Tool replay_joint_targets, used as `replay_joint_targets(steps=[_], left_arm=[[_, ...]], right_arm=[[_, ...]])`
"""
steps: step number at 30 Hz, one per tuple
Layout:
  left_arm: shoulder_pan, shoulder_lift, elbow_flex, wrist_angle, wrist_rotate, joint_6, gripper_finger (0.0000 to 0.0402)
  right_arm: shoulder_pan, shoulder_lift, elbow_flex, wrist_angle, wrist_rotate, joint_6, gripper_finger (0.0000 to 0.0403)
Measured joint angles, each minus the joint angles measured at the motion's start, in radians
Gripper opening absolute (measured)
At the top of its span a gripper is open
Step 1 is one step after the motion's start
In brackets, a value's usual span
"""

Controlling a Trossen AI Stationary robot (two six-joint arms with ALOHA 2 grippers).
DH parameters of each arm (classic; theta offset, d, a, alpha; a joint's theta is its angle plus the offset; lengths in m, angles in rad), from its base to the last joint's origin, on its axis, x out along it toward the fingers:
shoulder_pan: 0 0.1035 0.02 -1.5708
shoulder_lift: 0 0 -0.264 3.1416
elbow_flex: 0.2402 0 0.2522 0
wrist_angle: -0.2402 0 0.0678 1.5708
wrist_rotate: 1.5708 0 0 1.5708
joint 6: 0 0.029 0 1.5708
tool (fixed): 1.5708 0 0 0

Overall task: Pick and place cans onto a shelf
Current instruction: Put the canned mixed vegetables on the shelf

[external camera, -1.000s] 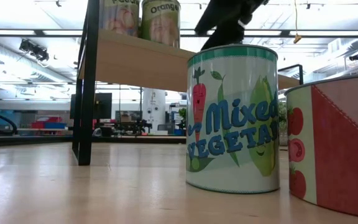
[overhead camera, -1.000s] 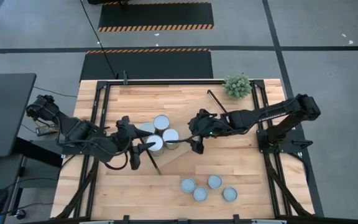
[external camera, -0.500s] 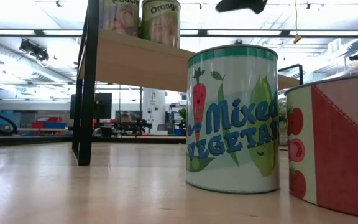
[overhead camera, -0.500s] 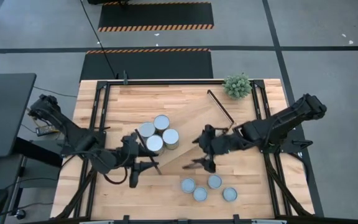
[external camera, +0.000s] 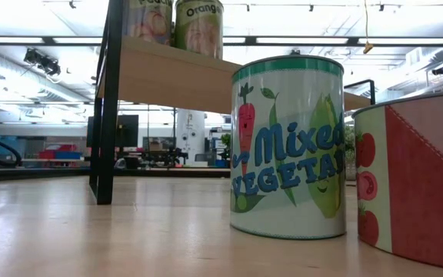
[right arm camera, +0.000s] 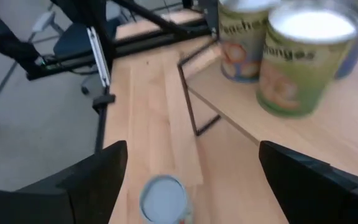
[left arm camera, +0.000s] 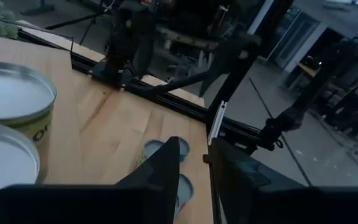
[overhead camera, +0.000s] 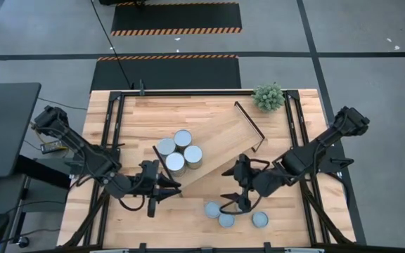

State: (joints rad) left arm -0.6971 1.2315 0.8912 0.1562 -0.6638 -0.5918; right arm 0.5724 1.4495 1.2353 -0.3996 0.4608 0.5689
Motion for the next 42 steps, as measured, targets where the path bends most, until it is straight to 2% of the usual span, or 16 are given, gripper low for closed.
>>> replay_joint_targets(steps=[8,14,22,30,36,42], left_arm=[[-0.033,-0.003,-0.033,0.037,0.003,-0.045,0.0081],[-0.066,-0.017,-0.033,0.028,-0.001,-0.044,0.0078],[-0.080,-0.017,-0.033,0.027,0.001,-0.068,0.0077],[-0.080,-0.017,-0.033,0.026,0.000,-0.076,0.0077],[-0.082,-0.027,-0.032,0.027,0.001,-0.078,0.0078],[-0.086,-0.035,-0.032,0.026,0.000,-0.074,0.0078]], right_arm=[[0.030,0.200,0.305,-0.181,0.019,-0.073,0.0370],[0.044,0.331,0.436,-0.273,-0.014,-0.070,0.0370],[0.049,0.471,0.440,-0.298,-0.040,0.047,0.0372],[0.049,0.579,0.440,-0.301,-0.036,0.032,0.0373],[0.032,0.593,0.415,-0.307,-0.019,0.066,0.0373],[0.021,0.590,0.378,-0.262,-0.051,0.097,0.0379]])
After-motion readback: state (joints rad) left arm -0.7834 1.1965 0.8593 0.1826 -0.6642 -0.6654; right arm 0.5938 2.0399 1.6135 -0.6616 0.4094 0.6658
